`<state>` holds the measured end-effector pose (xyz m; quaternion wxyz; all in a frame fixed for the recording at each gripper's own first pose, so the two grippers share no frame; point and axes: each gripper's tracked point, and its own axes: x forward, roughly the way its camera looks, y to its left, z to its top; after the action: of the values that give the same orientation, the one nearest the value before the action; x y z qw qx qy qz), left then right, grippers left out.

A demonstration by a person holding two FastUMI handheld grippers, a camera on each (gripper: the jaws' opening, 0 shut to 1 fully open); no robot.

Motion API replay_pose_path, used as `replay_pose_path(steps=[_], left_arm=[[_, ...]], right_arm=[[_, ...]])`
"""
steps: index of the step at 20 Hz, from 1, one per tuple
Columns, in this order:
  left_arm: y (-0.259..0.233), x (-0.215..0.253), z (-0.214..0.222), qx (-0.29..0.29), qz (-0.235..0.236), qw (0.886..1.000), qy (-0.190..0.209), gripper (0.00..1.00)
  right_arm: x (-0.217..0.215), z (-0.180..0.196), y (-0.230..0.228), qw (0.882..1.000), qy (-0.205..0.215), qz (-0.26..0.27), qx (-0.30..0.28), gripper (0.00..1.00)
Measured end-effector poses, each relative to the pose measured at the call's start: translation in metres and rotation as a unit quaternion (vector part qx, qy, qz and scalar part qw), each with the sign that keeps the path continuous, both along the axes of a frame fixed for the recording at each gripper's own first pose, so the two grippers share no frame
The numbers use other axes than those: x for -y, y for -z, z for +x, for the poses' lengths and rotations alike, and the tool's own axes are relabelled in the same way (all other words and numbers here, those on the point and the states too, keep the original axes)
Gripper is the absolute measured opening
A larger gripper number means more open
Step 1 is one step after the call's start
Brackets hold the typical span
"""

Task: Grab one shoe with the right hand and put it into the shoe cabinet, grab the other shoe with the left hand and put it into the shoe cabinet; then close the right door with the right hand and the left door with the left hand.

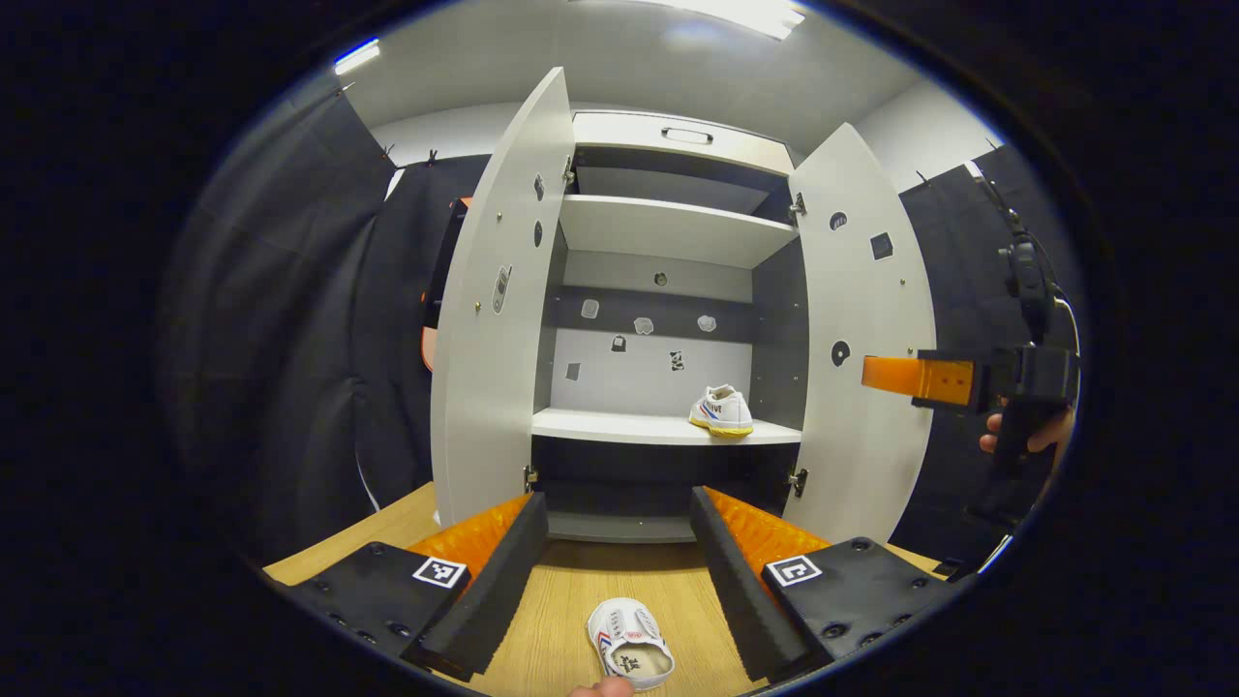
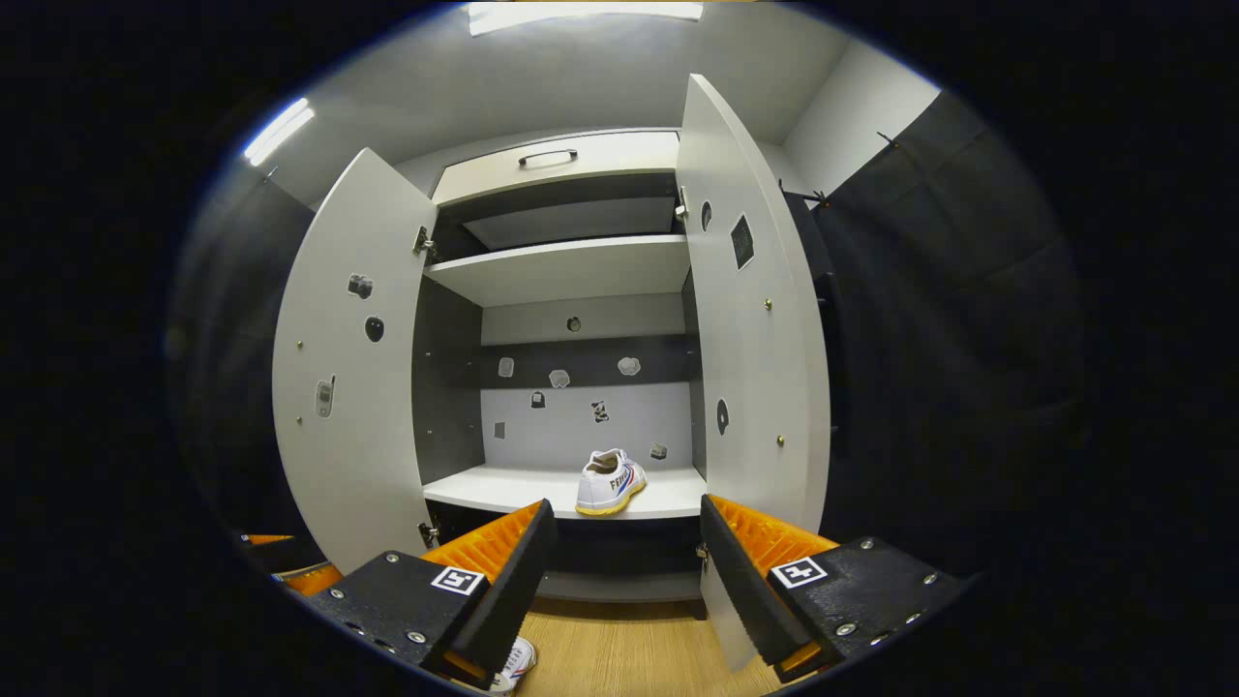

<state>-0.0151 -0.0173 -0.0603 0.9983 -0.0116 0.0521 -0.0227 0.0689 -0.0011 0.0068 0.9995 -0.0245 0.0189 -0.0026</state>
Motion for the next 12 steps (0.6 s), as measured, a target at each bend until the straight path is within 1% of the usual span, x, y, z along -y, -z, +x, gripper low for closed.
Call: replay_pose_path(steps=[2, 3, 4, 6, 7, 9, 12], left_arm=[[0.012, 0.001, -0.005, -0.016, -0.007, 1.0, -0.003, 0.97], [0.021, -0.001, -0.007, -0.029, -0.011, 0.999, -0.007, 0.94], [0.028, -0.003, -0.009, -0.04, -0.016, 0.999, -0.011, 0.96], [0.038, -0.009, -0.012, -0.059, -0.026, 0.998, -0.019, 0.97], [0.039, -0.012, -0.01, -0.065, -0.031, 0.997, -0.023, 0.97], [0.051, -0.014, -0.007, -0.084, -0.036, 0.996, -0.018, 0.97], [0.098, -0.017, -0.006, -0.145, -0.029, 0.989, -0.003, 0.97]], right_arm=[[-0.004, -0.021, 0.013, 1.0, -0.008, -0.014, 0.012, 0.92], [-0.007, -0.031, 0.019, 1.0, -0.011, -0.021, 0.017, 0.92], [-0.009, -0.04, 0.024, 0.999, -0.013, -0.028, 0.019, 0.92], [-0.016, -0.053, 0.026, 0.999, -0.021, -0.034, 0.023, 0.92], [-0.018, -0.059, 0.026, 0.999, -0.023, -0.031, 0.024, 0.92], [-0.019, -0.065, 0.029, 0.999, -0.026, -0.014, 0.019, 0.92], [-0.012, -0.069, 0.041, 1.0, -0.023, 0.001, 0.0, 0.92]])
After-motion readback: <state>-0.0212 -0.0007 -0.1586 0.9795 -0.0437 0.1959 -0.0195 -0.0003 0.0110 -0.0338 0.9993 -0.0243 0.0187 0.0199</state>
